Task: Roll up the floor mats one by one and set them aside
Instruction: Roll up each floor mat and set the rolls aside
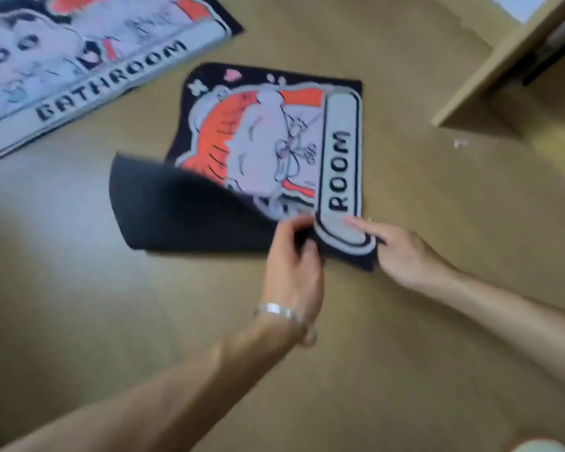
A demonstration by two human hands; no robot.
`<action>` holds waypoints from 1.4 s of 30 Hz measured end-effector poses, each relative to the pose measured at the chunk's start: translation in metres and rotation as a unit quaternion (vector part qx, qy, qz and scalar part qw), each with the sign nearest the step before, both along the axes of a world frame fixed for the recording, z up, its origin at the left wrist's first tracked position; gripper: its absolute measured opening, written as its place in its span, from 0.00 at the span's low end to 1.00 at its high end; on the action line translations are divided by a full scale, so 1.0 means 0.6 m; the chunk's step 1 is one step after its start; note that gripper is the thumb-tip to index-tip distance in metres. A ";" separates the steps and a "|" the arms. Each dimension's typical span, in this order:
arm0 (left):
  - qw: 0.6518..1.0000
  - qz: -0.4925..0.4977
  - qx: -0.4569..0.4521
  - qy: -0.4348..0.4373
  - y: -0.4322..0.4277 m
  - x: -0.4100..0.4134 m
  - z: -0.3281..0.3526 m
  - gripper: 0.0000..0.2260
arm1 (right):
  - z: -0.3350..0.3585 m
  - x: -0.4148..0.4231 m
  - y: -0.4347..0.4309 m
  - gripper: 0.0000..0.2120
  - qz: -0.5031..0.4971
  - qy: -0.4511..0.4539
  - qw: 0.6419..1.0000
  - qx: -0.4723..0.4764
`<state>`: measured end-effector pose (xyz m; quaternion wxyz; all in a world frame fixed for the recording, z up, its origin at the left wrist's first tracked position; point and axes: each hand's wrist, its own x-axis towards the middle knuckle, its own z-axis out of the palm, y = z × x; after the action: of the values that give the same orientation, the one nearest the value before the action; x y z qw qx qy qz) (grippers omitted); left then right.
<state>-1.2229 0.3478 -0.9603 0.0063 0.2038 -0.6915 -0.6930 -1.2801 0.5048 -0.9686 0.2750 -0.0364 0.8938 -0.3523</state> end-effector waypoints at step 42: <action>0.657 -0.379 -0.546 -0.357 -0.150 0.234 -0.104 0.14 | -0.080 0.141 -0.078 0.33 0.559 0.049 0.788 0.252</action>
<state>-1.0826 0.2577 -1.0225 -0.3939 0.1159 -0.9118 -0.0075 -1.1956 0.4580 -1.0164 0.3789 -0.4764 0.7866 0.1034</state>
